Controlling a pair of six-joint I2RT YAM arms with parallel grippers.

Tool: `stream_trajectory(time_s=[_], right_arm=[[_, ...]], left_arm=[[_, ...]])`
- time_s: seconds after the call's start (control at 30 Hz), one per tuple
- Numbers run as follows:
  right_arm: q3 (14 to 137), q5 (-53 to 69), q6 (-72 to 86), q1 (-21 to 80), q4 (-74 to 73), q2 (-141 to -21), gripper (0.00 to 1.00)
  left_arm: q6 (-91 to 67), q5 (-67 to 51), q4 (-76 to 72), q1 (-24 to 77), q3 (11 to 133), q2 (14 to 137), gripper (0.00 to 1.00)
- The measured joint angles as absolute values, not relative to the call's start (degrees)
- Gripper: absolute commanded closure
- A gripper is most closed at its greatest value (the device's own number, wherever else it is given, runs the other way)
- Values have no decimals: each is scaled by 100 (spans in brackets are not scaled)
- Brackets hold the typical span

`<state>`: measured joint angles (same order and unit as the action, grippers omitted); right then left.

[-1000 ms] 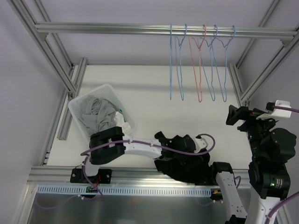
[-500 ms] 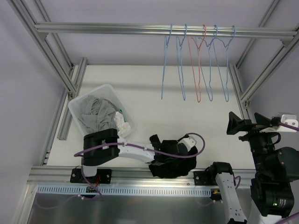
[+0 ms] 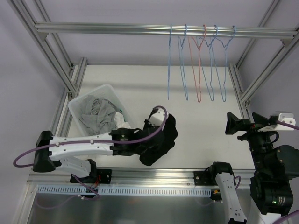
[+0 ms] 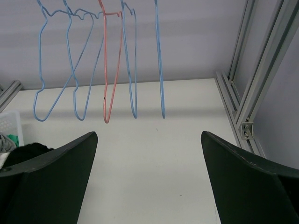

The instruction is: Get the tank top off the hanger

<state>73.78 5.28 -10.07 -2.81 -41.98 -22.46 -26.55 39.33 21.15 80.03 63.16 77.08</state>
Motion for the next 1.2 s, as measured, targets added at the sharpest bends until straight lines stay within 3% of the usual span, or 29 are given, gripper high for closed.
stream_trajectory(time_s=[0.27,0.57,0.8,1.03,1.2], right_arm=[[7376,526,-1011,-281,-4198,-2246,1],[7376,554,-1009,-281,-4187,-2259,0],[7282,746,-958,-281,-4069,-2272,0],[7011,1083,-810,-281,-3918,-2305,0],[6890,1173,-810,-281,-3900,-2305,1]], left_arm=[[-2950,4355,3299,7102,6816,6598,100],[-2526,4359,3675,5113,6923,6001,100],[-3024,4272,3627,3697,6149,6169,100],[-4215,4388,3155,3404,5002,7371,100],[-5024,4407,2416,3404,4311,7596,100]])
